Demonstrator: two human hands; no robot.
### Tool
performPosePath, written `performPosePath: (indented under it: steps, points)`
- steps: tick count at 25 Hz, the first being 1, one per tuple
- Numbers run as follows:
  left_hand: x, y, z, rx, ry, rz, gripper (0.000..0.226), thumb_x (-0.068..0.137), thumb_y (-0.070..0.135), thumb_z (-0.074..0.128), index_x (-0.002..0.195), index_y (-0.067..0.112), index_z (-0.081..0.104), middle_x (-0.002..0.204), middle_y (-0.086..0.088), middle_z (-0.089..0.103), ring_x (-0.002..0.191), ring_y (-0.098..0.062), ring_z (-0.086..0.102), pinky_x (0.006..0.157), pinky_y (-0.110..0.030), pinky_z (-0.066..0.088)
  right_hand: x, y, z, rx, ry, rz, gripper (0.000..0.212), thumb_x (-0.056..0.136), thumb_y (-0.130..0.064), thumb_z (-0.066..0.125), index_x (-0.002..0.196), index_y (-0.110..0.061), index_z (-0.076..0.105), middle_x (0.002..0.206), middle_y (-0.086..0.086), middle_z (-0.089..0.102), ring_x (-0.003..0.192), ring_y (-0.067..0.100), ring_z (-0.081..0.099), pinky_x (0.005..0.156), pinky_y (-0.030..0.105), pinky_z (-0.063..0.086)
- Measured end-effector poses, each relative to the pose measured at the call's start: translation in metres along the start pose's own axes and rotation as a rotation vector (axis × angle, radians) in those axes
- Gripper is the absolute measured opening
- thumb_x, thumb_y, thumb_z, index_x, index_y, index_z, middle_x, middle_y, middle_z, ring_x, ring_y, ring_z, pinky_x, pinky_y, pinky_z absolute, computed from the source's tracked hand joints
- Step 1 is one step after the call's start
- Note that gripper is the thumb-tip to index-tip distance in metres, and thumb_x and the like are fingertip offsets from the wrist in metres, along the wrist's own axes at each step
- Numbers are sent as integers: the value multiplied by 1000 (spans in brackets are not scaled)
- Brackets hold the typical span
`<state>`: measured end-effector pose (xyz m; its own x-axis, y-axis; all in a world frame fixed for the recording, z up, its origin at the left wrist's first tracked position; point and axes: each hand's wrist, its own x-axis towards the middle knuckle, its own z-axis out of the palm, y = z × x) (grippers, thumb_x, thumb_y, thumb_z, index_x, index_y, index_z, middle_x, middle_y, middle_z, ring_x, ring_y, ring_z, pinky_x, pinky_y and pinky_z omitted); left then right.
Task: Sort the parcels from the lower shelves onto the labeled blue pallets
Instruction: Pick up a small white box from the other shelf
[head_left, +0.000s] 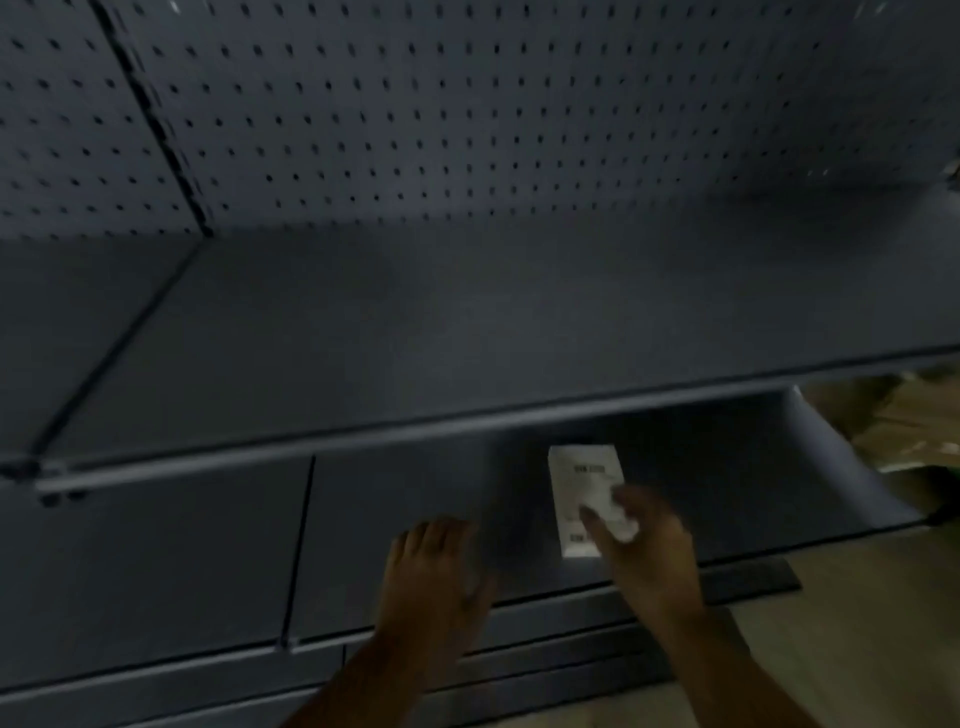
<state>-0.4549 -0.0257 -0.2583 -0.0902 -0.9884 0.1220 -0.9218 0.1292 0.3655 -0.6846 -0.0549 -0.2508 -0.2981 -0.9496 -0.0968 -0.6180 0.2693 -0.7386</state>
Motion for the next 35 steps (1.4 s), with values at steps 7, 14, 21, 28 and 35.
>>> performPosePath:
  steps: [7,14,21,28,35]
  points:
    - [9,8,54,25,-23,-56,64,85,61,28,129,29,62,126,5,62,117,-20,57,102,-37,42,54,74,54,-319,-11,116,123,61,-91,59,152,-13,34,154,15,39,142,37,34,117,52,27]
    - [-14,-5,32,-6,5,-136,49,77,50,49,112,24,72,105,-1,71,95,-29,68,83,-42,53,31,53,62,59,67,-1,91,66,-50,86,138,-26,36,137,5,49,121,25,55,92,52,56]
    - [-64,-19,-41,-26,46,-324,51,84,57,46,118,27,69,116,5,70,108,-24,66,91,-41,53,-18,-9,39,402,-161,86,31,92,-33,69,118,-26,52,114,9,67,90,16,68,67,34,61]
    - [-151,-65,-112,66,134,-610,51,87,56,52,132,33,58,132,10,63,122,-18,57,101,-35,47,-115,-107,62,472,-601,-37,21,100,-21,59,121,-19,61,106,2,73,79,3,72,59,17,54]
    - [-287,-129,-215,210,419,-965,48,86,61,49,121,33,66,116,8,70,109,-20,66,91,-39,52,-233,-221,132,394,-953,-155,14,96,-22,63,107,-23,71,97,1,77,85,18,74,76,42,61]
